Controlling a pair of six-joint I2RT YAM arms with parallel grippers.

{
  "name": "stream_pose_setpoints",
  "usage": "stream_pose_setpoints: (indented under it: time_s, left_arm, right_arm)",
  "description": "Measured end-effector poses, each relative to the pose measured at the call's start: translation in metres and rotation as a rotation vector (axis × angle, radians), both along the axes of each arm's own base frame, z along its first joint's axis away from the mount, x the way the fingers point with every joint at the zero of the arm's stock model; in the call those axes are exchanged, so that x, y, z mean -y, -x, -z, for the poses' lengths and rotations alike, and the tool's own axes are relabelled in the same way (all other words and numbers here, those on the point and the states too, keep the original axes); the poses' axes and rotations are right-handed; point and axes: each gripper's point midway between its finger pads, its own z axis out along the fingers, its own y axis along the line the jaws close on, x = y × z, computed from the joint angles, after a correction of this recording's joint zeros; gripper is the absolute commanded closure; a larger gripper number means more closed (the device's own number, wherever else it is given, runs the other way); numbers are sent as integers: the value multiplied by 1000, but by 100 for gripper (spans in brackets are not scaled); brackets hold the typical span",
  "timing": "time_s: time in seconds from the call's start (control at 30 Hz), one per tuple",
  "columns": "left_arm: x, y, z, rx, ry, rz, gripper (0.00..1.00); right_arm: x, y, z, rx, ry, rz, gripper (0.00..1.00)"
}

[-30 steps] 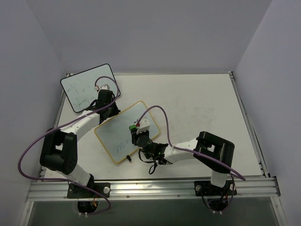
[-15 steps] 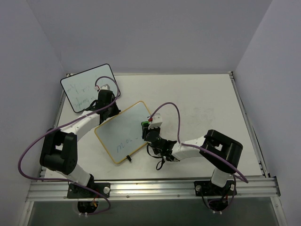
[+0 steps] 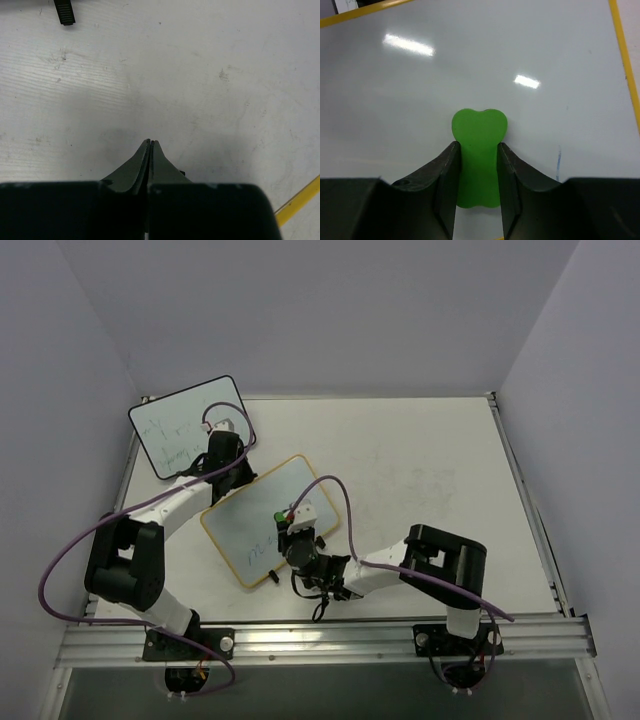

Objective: Erase the whiteboard

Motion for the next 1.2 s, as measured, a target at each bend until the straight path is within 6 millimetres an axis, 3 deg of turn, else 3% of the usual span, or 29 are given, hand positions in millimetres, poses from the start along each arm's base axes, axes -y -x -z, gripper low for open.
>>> stream_pose_setpoints:
  time_s: [0.3, 0.7, 1.0, 1.2]
  left_arm:
    - [0, -1, -1, 20, 8, -1, 98]
    - [0, -1, -2, 23, 9, -1, 98]
    - [1, -1, -2, 23, 8, 0, 98]
    - [0, -1, -2, 23, 6, 1, 98]
  right_arm:
    - [9, -2, 2, -14, -91, 3, 92]
    - [79, -43, 10, -64, -173, 167, 92]
    - [78, -43, 11, -72, -191, 168, 93]
    - [68, -33, 12, -67, -198, 166, 93]
